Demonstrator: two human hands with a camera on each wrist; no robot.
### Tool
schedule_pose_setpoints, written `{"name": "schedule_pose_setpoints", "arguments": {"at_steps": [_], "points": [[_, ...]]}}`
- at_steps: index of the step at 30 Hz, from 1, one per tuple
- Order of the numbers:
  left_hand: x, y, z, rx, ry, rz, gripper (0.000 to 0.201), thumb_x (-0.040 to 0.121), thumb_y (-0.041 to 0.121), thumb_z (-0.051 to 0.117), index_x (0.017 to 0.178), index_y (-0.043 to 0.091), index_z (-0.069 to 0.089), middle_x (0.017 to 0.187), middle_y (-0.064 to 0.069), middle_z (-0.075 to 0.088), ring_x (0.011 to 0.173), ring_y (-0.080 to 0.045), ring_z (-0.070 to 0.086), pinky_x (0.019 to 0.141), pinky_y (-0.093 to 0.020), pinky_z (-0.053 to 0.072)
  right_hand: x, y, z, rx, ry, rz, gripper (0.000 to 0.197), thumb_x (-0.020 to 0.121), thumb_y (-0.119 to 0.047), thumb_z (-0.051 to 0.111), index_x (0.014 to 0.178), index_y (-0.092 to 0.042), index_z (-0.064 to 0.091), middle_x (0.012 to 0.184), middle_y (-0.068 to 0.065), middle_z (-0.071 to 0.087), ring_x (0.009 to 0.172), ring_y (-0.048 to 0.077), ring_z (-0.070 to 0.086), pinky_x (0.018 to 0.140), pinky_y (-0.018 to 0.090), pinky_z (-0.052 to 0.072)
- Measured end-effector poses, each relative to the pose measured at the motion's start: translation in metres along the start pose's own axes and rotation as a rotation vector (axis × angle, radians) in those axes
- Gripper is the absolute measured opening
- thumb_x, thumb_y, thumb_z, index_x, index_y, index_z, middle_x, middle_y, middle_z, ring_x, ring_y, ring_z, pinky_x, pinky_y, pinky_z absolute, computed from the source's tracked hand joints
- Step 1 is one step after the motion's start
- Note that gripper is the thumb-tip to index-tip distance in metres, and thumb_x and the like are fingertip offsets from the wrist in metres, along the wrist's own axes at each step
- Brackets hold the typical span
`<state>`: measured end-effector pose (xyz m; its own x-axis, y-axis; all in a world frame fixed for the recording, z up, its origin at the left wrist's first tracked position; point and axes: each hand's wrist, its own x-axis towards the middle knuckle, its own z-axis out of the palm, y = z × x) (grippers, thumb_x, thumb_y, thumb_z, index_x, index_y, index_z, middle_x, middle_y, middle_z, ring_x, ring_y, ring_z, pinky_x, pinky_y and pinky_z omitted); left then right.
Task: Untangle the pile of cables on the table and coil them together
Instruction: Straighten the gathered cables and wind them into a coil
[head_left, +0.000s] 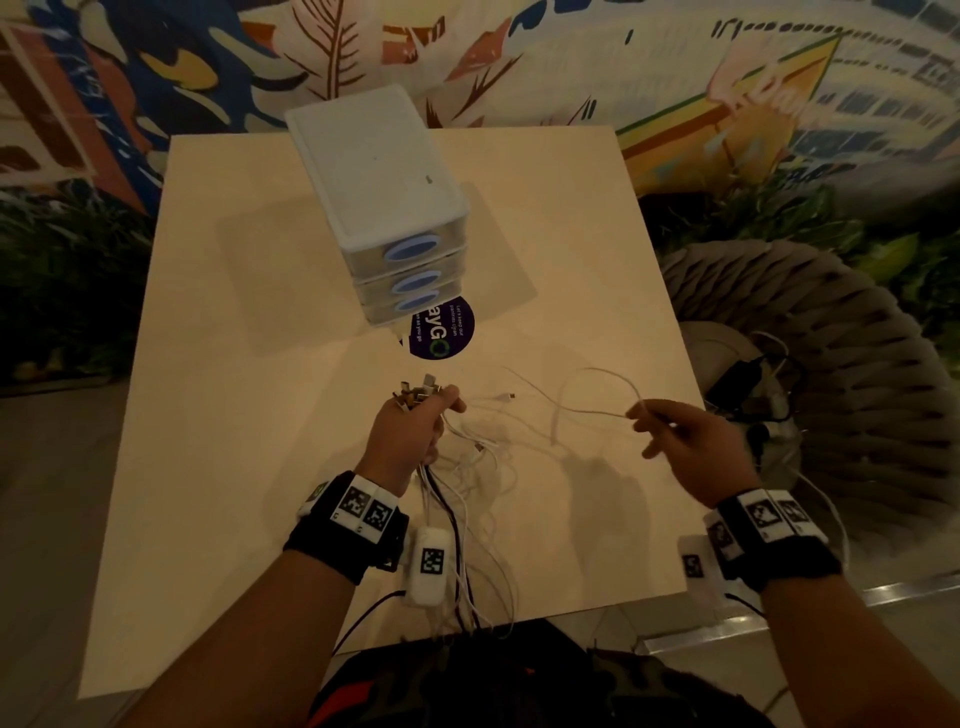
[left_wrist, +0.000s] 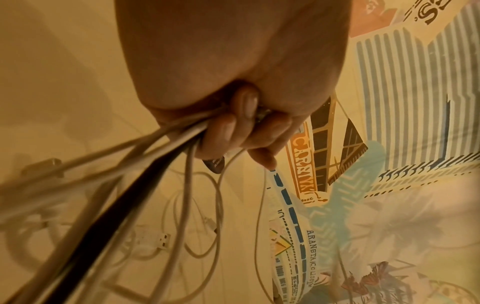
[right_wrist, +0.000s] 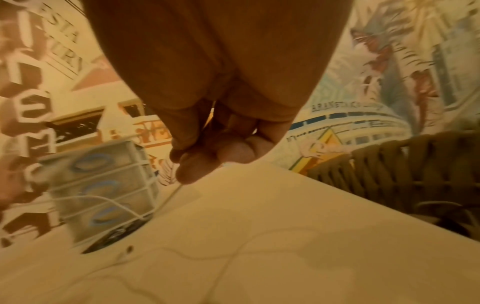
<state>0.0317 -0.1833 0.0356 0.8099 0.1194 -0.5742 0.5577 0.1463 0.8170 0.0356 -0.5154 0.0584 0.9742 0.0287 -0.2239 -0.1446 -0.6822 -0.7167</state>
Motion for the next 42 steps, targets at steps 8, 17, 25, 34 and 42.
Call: {"name": "schedule_pose_setpoints", "arguments": {"at_steps": [8, 17, 25, 34, 42], "points": [[-0.008, 0.002, 0.001, -0.002, -0.041, 0.05, 0.035, 0.102, 0.026, 0.061, 0.071, 0.01, 0.062, 0.045, 0.003, 0.032, 0.038, -0.012, 0.023, 0.042, -0.023, 0.025, 0.014, 0.039, 0.011, 0.054, -0.113, 0.131, 0.017, 0.1, -0.026, 0.06, 0.097, -0.033, 0.074, 0.094, -0.012, 0.076, 0.081, 0.001, 0.072, 0.077, 0.031, 0.055], [-0.015, 0.003, 0.003, -0.017, -0.126, 0.104, 0.036, 0.102, 0.024, 0.06, 0.068, 0.012, 0.064, 0.048, -0.001, 0.031, 0.04, -0.014, 0.022, 0.043, -0.024, 0.023, 0.033, 0.052, 0.041, 0.188, -0.167, 0.338, 0.023, 0.103, -0.023, 0.054, 0.125, -0.02, 0.062, 0.096, 0.004, 0.075, 0.069, 0.017, 0.071, 0.062, 0.027, 0.051], [-0.02, 0.005, -0.001, -0.039, -0.197, 0.119, 0.033, 0.103, 0.023, 0.057, 0.074, 0.007, 0.062, 0.05, -0.002, 0.027, 0.041, -0.014, 0.019, 0.048, -0.031, 0.015, 0.007, -0.034, 0.017, -0.113, 0.024, -0.105, 0.011, 0.093, -0.037, 0.067, 0.1, -0.032, 0.06, 0.069, -0.006, 0.063, 0.064, 0.005, 0.06, 0.058, 0.023, 0.044], [-0.032, 0.014, 0.015, 0.044, -0.33, 0.2, 0.029, 0.101, 0.024, 0.062, 0.087, 0.001, 0.072, 0.052, -0.006, 0.033, 0.044, -0.017, 0.027, 0.049, -0.037, 0.018, 0.024, -0.11, 0.106, -0.323, -0.43, -0.365, 0.024, 0.098, -0.038, 0.06, 0.106, -0.016, 0.065, 0.096, 0.003, 0.065, 0.082, 0.021, 0.061, 0.072, 0.033, 0.048], [-0.025, 0.006, 0.009, 0.093, -0.172, 0.2, 0.026, 0.104, 0.023, 0.058, 0.127, 0.023, 0.07, 0.05, 0.01, 0.034, 0.044, -0.008, 0.026, 0.044, -0.021, 0.026, 0.03, -0.096, 0.066, 0.214, -0.291, -0.319, 0.024, 0.107, -0.018, 0.045, 0.098, -0.013, 0.066, 0.091, 0.002, 0.069, 0.084, 0.016, 0.066, 0.077, 0.022, 0.049]]}}
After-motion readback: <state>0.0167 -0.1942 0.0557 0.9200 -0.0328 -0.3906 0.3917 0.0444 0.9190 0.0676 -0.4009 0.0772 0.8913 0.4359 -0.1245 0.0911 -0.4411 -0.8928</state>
